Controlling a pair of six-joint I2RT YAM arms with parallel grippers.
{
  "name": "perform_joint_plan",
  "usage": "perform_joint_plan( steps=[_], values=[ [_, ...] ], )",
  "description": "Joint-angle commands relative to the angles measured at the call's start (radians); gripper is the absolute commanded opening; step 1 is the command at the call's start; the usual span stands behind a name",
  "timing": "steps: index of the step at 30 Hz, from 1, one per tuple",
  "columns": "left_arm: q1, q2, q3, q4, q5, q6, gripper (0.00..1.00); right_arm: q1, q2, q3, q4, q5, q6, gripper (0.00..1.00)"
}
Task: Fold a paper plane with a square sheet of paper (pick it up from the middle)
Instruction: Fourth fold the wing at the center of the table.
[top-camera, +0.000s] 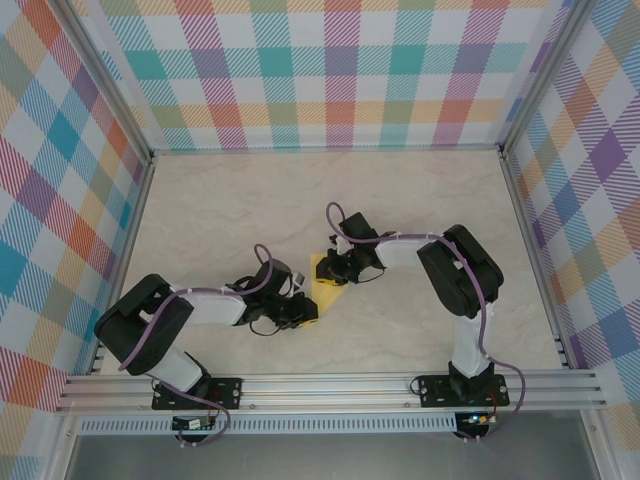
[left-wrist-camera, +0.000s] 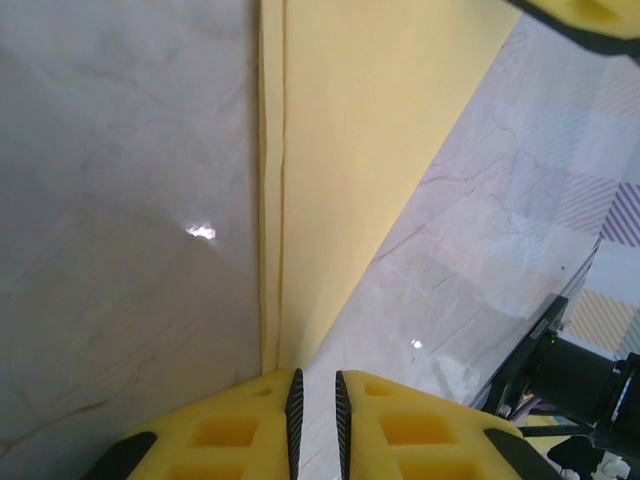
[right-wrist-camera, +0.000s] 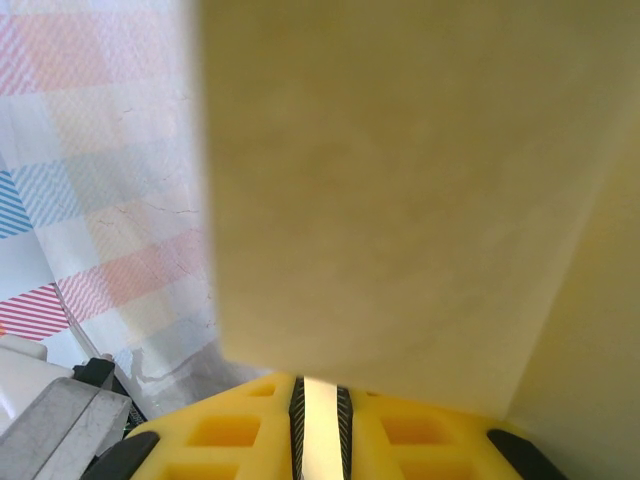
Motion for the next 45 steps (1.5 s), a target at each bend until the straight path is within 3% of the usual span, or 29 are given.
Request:
perform_joint_plan(
  steps=[1,5,8,11,20,26,34,45],
  values=[
    [-0.011,-0.031,-0.032,-0.152,0.023,0.043,0.19,0.005,0.103,-0.045,-0.119,0.102,-0.007,0.19],
    [-0.012,-0.134,-0.028,-0.182,-0.009,0.033,0.17,0.006,0.1,-0.05,-0.114,0.098,-0.005,0.19],
    [-0.006,-0.256,-0.007,-0.247,-0.121,0.024,0.19,0.006,0.099,-0.053,-0.112,0.098,-0.004,0.19],
    [0.012,-0.298,0.012,-0.206,-0.151,-0.013,0.22,0.007,0.102,-0.05,-0.11,0.094,-0.004,0.19],
    [0.014,-0.061,0.127,0.013,-0.103,-0.072,0.23,0.006,0.1,-0.045,-0.113,0.091,-0.006,0.19],
    [0.004,0.044,0.178,0.021,-0.085,-0.06,0.23,0.005,0.103,-0.042,-0.109,0.079,-0.001,0.19],
    [-0.002,0.138,0.153,-0.004,-0.143,-0.03,0.2,0.006,0.102,-0.037,-0.11,0.079,0.001,0.19],
    [-0.013,0.042,-0.021,-0.087,-0.171,0.002,0.16,0.006,0.103,-0.042,-0.114,0.09,0.003,0.19]
  ],
)
